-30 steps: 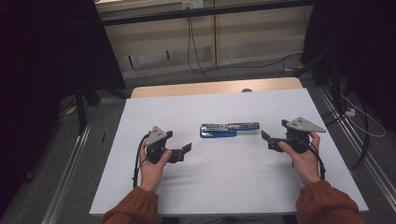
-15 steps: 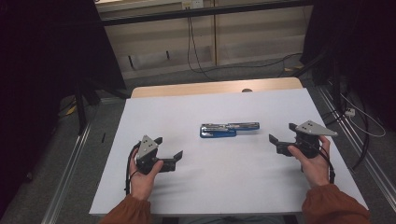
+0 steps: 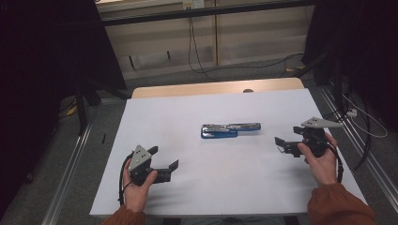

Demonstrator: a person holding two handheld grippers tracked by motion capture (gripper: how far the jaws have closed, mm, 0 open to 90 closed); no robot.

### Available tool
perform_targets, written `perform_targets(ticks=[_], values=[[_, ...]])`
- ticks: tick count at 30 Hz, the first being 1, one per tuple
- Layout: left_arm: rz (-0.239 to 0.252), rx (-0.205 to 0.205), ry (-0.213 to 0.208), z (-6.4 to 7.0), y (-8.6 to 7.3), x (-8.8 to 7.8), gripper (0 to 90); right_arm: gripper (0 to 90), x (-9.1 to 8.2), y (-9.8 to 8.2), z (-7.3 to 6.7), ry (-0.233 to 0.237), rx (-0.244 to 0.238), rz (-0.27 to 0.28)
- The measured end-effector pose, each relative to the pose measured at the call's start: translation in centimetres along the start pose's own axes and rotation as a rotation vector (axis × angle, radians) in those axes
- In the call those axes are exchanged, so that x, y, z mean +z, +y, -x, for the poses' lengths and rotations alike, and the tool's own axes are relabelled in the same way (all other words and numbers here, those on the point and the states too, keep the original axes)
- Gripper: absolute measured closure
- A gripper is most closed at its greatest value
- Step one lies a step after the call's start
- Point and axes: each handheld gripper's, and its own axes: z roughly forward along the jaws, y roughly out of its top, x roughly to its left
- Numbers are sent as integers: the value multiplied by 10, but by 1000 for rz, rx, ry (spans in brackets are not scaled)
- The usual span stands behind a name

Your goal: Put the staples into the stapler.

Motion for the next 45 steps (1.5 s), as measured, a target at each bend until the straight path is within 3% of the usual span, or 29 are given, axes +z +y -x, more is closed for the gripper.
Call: perform_targets(ticks=[4, 6, 11, 16, 23, 29, 31, 35, 37, 45], values=[[7, -14, 3, 3, -1, -8, 49, 112, 0, 1, 4, 8, 16, -35], [23, -4, 6, 6, 0, -13, 49, 112, 1, 1, 7, 20, 36, -26], [3, -5, 15, 8, -4, -18, 49, 92, 4, 3, 12, 22, 38, -38], [-10, -8, 15, 7, -4, -15, 49, 80, 10, 2, 15, 0, 9, -79], [-22, -14, 2, 6, -5, -12, 48, 111, 21, 4, 17, 10, -29, -166], [-43, -6, -15, 9, -5, -7, 48, 184, 26, 3, 17, 31, -42, -236], [-39, 0, -20, 10, -5, -7, 48, 250, 27, 2, 18, 47, -40, -254], [-38, -3, -19, 9, -5, -7, 48, 363, 27, 2, 21, 73, -12, -288], [-40, -6, -18, 9, -5, -7, 48, 371, 27, 3, 22, 92, -5, -312], [-38, -8, -20, 9, -5, -7, 48, 518, 26, 4, 19, 86, -37, -398]])
